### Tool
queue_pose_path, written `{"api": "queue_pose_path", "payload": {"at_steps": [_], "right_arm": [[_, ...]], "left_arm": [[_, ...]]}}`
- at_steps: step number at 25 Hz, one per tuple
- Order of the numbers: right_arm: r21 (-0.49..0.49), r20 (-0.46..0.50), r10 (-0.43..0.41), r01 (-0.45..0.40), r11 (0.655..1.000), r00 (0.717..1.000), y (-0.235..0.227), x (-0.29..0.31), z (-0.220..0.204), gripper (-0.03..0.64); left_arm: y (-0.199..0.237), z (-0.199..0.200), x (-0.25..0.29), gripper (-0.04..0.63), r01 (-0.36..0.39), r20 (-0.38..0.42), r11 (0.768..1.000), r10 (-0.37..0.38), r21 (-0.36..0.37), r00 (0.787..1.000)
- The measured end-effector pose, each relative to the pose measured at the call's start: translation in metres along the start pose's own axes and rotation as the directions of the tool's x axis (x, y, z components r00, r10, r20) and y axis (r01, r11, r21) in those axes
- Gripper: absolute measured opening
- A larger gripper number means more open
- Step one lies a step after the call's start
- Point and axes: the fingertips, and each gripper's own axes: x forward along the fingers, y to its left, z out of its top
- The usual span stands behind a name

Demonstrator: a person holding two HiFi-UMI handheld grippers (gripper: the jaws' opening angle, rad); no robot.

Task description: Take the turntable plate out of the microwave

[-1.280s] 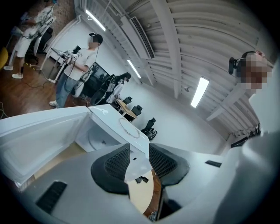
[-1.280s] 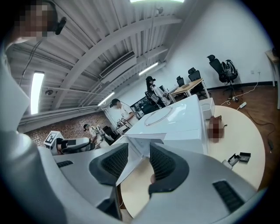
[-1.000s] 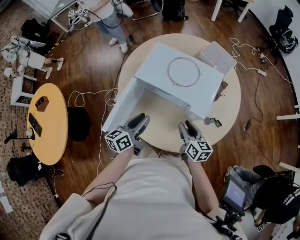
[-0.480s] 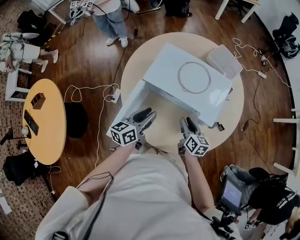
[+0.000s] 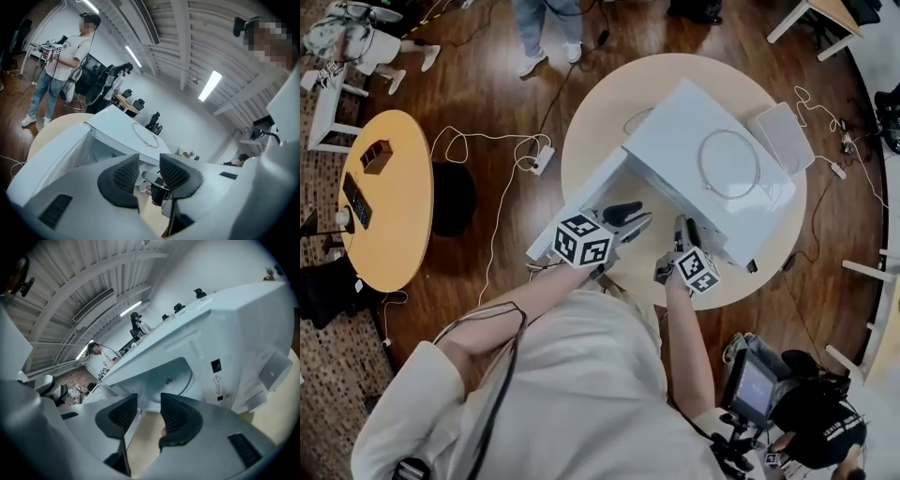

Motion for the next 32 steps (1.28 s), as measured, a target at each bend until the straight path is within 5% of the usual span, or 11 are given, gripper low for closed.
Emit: {"api": "queue_pose_path", "payload": {"at_steps": [7, 25, 32], "right_arm": [[0.024, 0.002, -0.082, 0.082, 0.996, 0.997, -0.019, 0.051, -0.008, 0.156], [0.187, -0.003, -0.296, 0.291, 0.938, 0.955, -0.080, 0.125, -0.031, 0.156], [0.314, 0.024, -0.299, 0.276, 0.908, 0.954, -0.083, 0.128, -0.032, 0.155]], "left_arm": [[0.015, -0.001, 0.001, 0.127, 0.003, -0.042, 1.000, -0.003, -0.004, 0.999], [0.031, 0.009, -0.017, 0.127, 0.072, -0.121, 0.988, -0.056, 0.133, 0.991], [0.024, 0.007, -0.012, 0.127, 0.131, -0.158, 0.973, -0.102, 0.188, 0.982]]}}
